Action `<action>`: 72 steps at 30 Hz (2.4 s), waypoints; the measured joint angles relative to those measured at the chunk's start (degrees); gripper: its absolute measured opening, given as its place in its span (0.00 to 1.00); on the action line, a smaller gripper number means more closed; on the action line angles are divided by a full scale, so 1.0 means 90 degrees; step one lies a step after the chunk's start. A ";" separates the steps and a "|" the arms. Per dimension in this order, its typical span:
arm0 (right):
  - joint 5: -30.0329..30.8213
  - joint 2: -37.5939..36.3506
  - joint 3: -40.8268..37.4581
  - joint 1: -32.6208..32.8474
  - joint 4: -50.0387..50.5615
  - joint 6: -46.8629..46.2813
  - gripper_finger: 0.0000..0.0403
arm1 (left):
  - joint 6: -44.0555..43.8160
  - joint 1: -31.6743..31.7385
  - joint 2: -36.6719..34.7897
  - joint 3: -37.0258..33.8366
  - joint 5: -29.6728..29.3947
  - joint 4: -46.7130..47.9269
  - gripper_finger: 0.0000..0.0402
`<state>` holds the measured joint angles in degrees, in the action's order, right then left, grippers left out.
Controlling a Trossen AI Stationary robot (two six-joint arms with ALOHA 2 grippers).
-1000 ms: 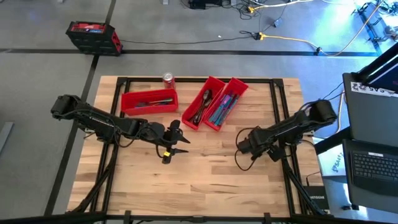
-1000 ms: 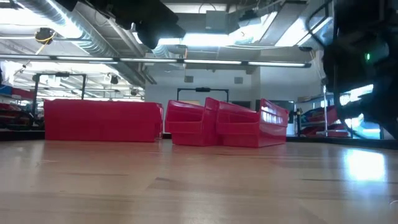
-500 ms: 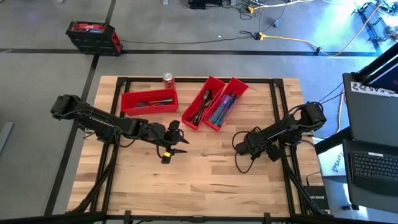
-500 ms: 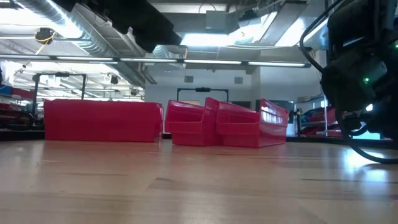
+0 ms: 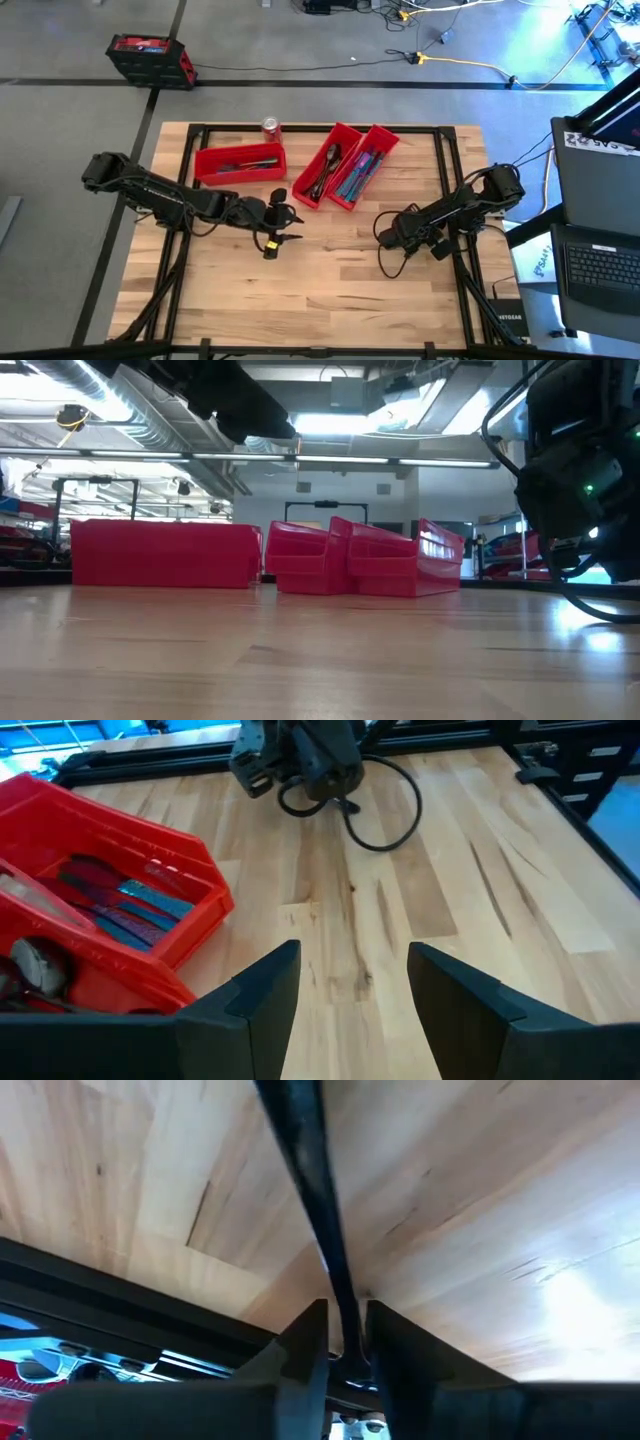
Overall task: Sort silverware
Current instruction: Put the black spoon into the middle red bin
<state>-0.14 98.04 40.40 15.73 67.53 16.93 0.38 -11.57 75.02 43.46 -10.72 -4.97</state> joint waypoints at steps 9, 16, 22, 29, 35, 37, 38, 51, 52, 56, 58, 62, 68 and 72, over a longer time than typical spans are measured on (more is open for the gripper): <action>0.0197 0.0000 0.0037 0.0000 0.0038 -0.0079 0.02 | 0.0002 0.0000 0.0000 0.0000 -0.0049 -0.0017 0.43; 0.0233 0.0000 0.0506 0.0000 0.0314 -0.0227 0.00 | 0.0002 0.0000 0.0000 0.0000 -0.0052 -0.0015 0.43; 0.0014 0.0000 0.1100 0.0000 0.0425 -0.0583 0.00 | 0.0090 0.0000 -0.0001 0.0000 -0.0065 -0.0015 0.43; -0.0278 -0.0406 0.1693 -0.0192 0.0639 -0.1423 0.00 | 0.0118 0.0000 0.0000 0.0000 -0.0236 -0.0015 0.43; -0.0520 -0.1336 0.1738 -0.0880 -0.0124 -0.2343 0.00 | -0.0045 0.0000 0.0000 0.0000 -0.0231 -0.0019 0.43; -0.0642 -0.1611 0.1754 -0.1087 -0.0375 -0.2591 0.00 | -0.0081 0.0000 -0.0001 0.0000 -0.0229 -0.0050 0.43; -0.0648 -0.1704 0.1782 -0.1171 -0.0456 -0.2691 0.00 | -0.0172 0.0000 -0.0002 0.0000 -0.0226 -0.0051 0.43; -0.0796 -0.1901 0.2716 -0.1557 -0.2116 -0.2637 0.00 | -0.0173 0.0249 0.0022 0.0002 -0.0219 -0.0747 0.43; -0.0768 -0.1874 0.2779 -0.1557 -0.2141 -0.2613 0.00 | -0.0142 0.0253 0.0022 0.0002 -0.0219 -0.0918 0.43; -0.0688 -0.1771 0.3057 -0.1600 -0.2163 -0.2542 0.00 | 0.0096 0.0250 0.0022 0.0002 -0.0132 -0.1626 0.43; -0.0552 -0.1691 0.3157 -0.1600 -0.2175 -0.2454 0.00 | 0.0105 0.0250 0.0022 0.0002 -0.0069 -0.1916 0.43; -0.0530 -0.1521 0.3263 -0.1639 -0.2195 -0.2329 0.00 | 0.0077 0.0250 0.0022 0.0015 -0.0047 -0.2323 0.43; -0.0496 -0.1418 0.3276 -0.1644 -0.2375 -0.2254 0.00 | -0.0135 0.0315 0.0214 0.0015 -0.0058 -0.2345 0.49; -0.0498 -0.1375 0.3282 -0.1637 -0.2749 -0.2320 0.00 | -0.0175 0.0359 0.0560 0.0024 -0.0076 -0.2617 0.55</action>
<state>-4.62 85.66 69.94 0.99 42.78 -3.95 -1.19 -8.34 80.06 43.68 -11.40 -28.52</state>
